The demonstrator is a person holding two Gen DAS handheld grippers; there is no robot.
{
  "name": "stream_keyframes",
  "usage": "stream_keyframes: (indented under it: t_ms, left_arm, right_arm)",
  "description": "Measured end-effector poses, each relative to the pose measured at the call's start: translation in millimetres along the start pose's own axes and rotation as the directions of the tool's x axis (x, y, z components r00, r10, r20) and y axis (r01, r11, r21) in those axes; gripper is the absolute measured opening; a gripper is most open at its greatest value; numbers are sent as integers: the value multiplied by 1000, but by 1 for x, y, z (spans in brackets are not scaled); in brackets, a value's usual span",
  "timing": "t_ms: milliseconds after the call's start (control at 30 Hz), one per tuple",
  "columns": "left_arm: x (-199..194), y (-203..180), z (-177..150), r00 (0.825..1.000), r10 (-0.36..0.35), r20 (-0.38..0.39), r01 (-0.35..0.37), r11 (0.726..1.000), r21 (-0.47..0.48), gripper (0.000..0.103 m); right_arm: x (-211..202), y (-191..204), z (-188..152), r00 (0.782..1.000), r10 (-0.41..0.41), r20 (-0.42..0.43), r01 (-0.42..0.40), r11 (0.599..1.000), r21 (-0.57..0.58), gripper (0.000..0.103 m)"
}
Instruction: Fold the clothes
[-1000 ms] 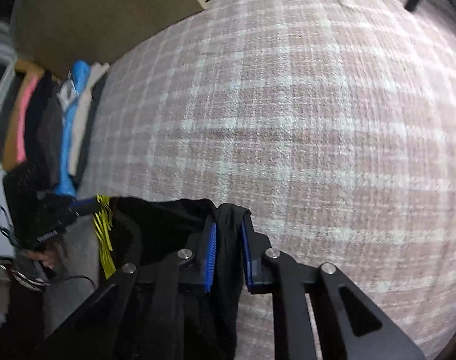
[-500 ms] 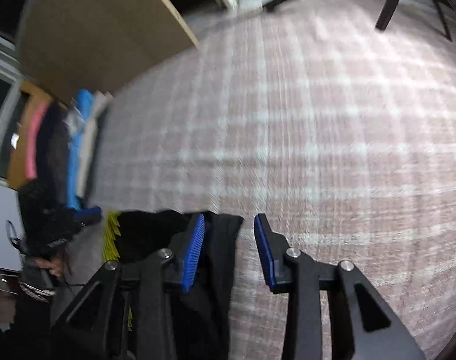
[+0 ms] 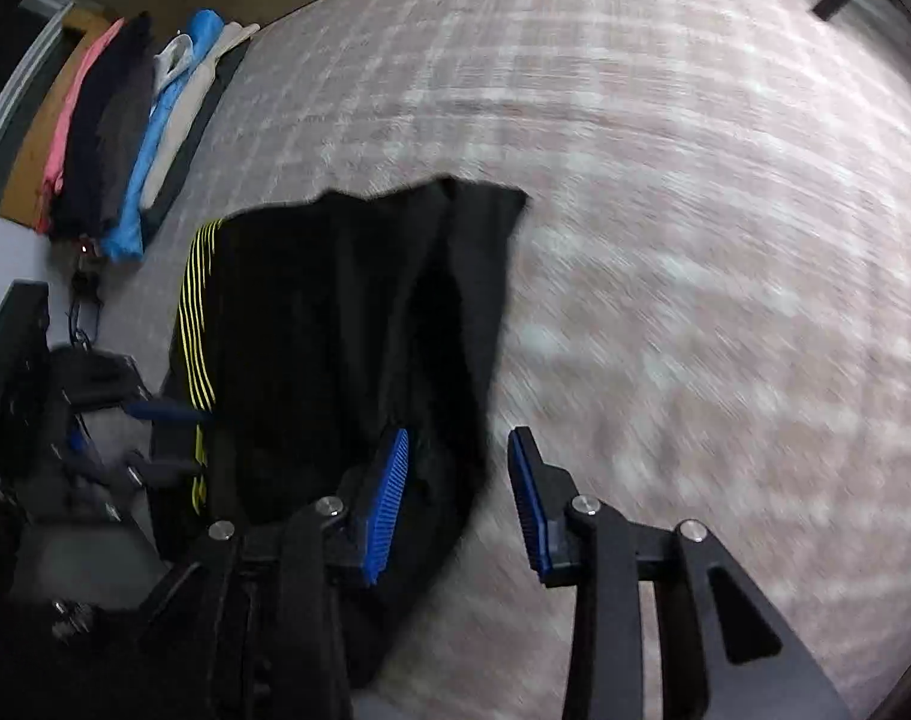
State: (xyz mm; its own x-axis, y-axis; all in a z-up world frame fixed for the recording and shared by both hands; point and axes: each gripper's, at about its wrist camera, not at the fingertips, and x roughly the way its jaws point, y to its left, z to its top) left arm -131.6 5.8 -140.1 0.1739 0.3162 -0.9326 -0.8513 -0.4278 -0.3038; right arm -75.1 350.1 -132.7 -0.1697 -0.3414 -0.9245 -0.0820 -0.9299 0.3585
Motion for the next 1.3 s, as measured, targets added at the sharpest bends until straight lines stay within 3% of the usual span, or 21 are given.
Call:
stream_keyframes:
  t_ms: [100, 167, 433, 533, 567, 600, 633, 700, 767, 867, 967, 1033, 1100, 1167, 1233, 1300]
  left_arm:
    - [-19, 2, -14, 1000, 8, 14, -8, 999, -48, 30]
    - [-30, 2, -23, 1000, -11, 28, 13, 996, -89, 31]
    - [-17, -19, -51, 998, -62, 5, 62, 966, -249, 44]
    - [-4, -26, -51, 999, -31, -9, 28, 964, -265, 39]
    - [-3, -27, -51, 1000, -15, -7, 12, 964, -265, 36]
    - [-4, -28, -52, 1000, -2, 5, 4, 965, -264, 28]
    - [-7, -27, -53, 1000, -4, 19, 8, 963, -268, 17]
    - [-15, -22, -56, 999, -34, 43, 45, 954, -296, 14]
    - [-28, -18, -58, 997, -36, 71, 57, 949, -310, 13]
    - [-42, -14, -63, 995, -30, 100, 60, 945, -322, 13]
    - [-27, -10, -67, 999, -32, 16, 35, 941, -337, 14]
    - [-20, -9, -70, 998, -24, -52, 5, 938, -346, 19]
    - [-20, -7, -71, 996, -13, -89, -19, 937, -348, 23]
    - [-37, -3, -67, 998, 7, -67, -30, 938, -347, 23]
    - [-57, 1, -48, 1000, 30, 7, -26, 943, -333, 24]
    - [-70, 5, -25, 995, 55, 85, -25, 948, -317, 32]
  right_arm:
    - [-19, -12, -19, 999, 37, 16, -37, 998, 53, 35]
    - [-24, -16, -31, 997, 73, 14, -74, 994, 79, 41]
    - [4, 5, -73, 982, 171, -74, -166, 984, 68, 44]
    - [7, 15, -79, 983, 171, -61, -169, 985, 30, 44]
    - [6, 18, -80, 984, 172, -51, -171, 985, 17, 39]
    - [2, 20, -81, 983, 181, -42, -181, 984, 7, 22]
    - [-2, 22, -82, 982, 186, -32, -186, 982, -2, 15]
    - [-12, 25, -84, 983, 182, -13, -182, 983, -20, 12]
    - [-20, 28, -85, 968, 252, 1, -252, 968, -17, 8]
    - [-28, 26, -86, 908, 419, 16, -419, 907, 24, 8]
    - [-15, 32, -92, 942, 332, -55, -333, 943, -21, 10]
    - [-3, 30, -94, 968, 221, -123, -228, 972, -50, 12]
    - [-14, 19, -87, 967, 237, -95, -241, 970, -32, 13]
    - [-30, 8, -76, 973, 228, -25, -229, 973, -29, 17]
    - [-46, -3, -56, 981, 176, 82, -175, 984, -20, 23]
    - [-55, -10, -29, 978, 122, 168, -122, 992, -12, 45]
